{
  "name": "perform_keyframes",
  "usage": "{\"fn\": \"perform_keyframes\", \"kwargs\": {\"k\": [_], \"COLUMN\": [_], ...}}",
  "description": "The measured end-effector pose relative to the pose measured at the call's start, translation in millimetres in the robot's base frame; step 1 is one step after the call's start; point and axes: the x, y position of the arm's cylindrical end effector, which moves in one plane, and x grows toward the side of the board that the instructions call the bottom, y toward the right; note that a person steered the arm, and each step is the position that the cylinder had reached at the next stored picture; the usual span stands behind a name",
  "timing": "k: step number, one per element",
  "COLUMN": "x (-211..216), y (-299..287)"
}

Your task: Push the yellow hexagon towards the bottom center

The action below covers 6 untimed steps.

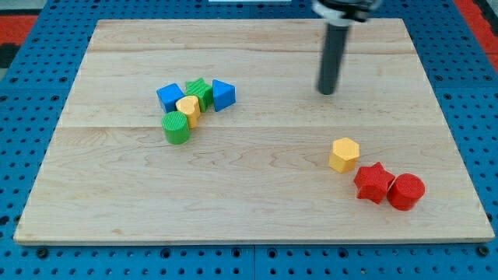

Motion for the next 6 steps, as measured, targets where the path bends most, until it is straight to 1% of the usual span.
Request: {"fn": "perform_keyframes", "kwargs": {"k": [1, 2, 3, 5, 6], "x": [44, 90, 96, 130, 130], "y": [53, 44, 8, -9, -61]}}
